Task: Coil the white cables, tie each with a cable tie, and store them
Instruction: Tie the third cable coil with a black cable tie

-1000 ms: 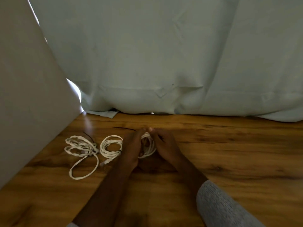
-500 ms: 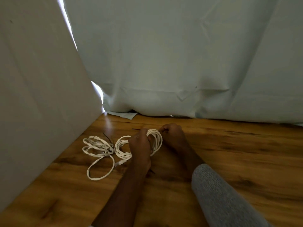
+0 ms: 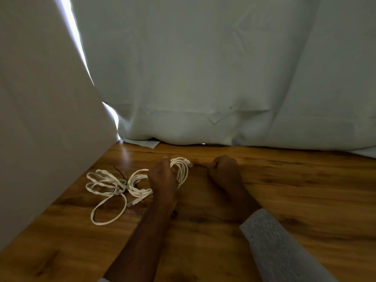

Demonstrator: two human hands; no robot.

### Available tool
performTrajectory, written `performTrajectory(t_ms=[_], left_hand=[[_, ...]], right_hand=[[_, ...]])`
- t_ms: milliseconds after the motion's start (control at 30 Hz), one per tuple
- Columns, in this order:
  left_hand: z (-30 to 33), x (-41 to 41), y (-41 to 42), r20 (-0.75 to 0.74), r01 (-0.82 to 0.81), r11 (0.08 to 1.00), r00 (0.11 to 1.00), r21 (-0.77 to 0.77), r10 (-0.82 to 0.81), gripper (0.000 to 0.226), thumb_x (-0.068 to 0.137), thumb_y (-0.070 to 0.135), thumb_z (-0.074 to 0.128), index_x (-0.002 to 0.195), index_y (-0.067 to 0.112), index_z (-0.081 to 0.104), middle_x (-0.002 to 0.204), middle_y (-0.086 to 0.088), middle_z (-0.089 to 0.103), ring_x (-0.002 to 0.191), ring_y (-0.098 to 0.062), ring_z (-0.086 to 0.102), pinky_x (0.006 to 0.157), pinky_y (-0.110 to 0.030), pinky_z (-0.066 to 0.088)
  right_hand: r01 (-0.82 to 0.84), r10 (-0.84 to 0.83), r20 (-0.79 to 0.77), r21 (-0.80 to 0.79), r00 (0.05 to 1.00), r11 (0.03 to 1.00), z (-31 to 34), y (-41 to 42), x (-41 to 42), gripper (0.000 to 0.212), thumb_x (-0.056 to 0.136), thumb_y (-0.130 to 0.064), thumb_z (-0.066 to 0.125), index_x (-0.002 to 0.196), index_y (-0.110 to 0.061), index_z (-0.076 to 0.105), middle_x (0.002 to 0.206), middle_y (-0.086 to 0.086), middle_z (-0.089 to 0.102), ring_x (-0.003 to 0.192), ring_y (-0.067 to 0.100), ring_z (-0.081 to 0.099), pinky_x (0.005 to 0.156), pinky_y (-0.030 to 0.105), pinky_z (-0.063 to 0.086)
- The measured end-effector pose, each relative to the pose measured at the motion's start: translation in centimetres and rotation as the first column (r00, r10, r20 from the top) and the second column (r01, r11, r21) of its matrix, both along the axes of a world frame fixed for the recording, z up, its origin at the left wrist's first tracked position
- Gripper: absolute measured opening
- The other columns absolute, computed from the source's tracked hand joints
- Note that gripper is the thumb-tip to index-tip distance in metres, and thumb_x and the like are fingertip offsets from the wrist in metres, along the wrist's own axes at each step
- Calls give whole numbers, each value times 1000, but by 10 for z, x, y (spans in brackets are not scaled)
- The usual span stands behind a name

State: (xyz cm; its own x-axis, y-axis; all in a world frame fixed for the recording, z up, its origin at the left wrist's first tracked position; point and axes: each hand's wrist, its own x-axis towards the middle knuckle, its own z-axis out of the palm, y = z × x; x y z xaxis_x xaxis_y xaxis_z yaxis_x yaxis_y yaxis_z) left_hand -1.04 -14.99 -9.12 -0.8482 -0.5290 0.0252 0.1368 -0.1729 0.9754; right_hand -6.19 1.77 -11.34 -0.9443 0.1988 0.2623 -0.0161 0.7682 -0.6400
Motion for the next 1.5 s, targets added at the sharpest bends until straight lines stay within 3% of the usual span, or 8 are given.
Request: performTrajectory(t_ms=[200, 333, 633, 833, 1033, 1233, 1400, 1500], left_hand=[[-1, 1, 11, 10, 91, 992, 996, 83, -92, 42, 99, 27, 51, 60, 12, 55, 46, 3, 52, 38, -11, 51, 40, -21, 40], [-8, -8, 21, 63, 125, 979, 989, 162, -136, 32, 96, 33, 54, 73, 15, 68, 64, 3, 68, 60, -15, 64, 54, -27, 49], [0, -10, 66, -13, 492, 843, 862, -217, -507, 16, 93, 21, 65, 103, 17, 77, 88, 1, 75, 72, -11, 66, 54, -20, 46], [-6, -13, 75, -68, 563, 748, 782, -351, -620, 16, 92, 10, 67, 100, 1, 76, 56, 14, 64, 43, 7, 52, 45, -8, 37], [-5, -17, 72, -93, 563, 729, 763, -389, -639, 8, 87, 14, 73, 87, 8, 79, 75, 5, 73, 66, -5, 66, 60, -19, 48], [-1, -27, 59, -37, 402, 915, 915, -21, -402, 20, 96, 27, 60, 88, 15, 74, 78, -5, 70, 62, -14, 65, 45, -20, 45], [-1, -32, 47, 8, 265, 911, 959, 315, -282, 43, 104, 32, 41, 83, 14, 74, 69, -5, 70, 55, -17, 64, 45, -20, 46], [1, -34, 47, 3, 223, 914, 971, 338, -238, 33, 98, 21, 42, 89, 11, 72, 69, -8, 65, 50, -20, 57, 38, -16, 38]], right_hand=[[118, -121, -20, -124, 992, 985, 8, 32, 43, 33, 87, -24, 64, 55, -17, 57, 56, -2, 57, 59, 14, 57, 53, 25, 33], [77, -89, -53, -201, 995, 977, 7, 43, 69, 36, 95, -22, 53, 60, -12, 60, 61, 7, 62, 58, 21, 59, 55, 30, 41], [-76, 41, -91, -425, 995, 902, 5, 48, 89, 34, 95, -12, 53, 62, -4, 60, 60, 13, 56, 55, 15, 48, 55, 34, 35], [-80, 14, -148, -450, 989, 890, 0, 49, 80, 34, 89, -12, 59, 57, -1, 54, 50, 9, 52, 48, 15, 46, 53, 34, 34], [-112, 46, -183, -369, 982, 923, 10, 46, 87, 36, 87, -10, 64, 52, -5, 60, 44, -3, 53, 43, 10, 47, 49, 30, 35], [-62, 50, -37, -564, 998, 824, 24, 33, 101, 35, 87, -14, 64, 53, -10, 63, 51, 3, 50, 47, 13, 43, 51, 29, 32], [64, 41, 146, -648, 988, 759, 35, 19, 112, 34, 86, -22, 65, 53, -20, 60, 46, -7, 51, 40, 6, 41, 46, 24, 30], [110, 51, 226, -642, 973, 759, 37, 15, 114, 26, 82, -18, 62, 55, -17, 59, 50, -2, 48, 41, 10, 37, 45, 24, 27]])
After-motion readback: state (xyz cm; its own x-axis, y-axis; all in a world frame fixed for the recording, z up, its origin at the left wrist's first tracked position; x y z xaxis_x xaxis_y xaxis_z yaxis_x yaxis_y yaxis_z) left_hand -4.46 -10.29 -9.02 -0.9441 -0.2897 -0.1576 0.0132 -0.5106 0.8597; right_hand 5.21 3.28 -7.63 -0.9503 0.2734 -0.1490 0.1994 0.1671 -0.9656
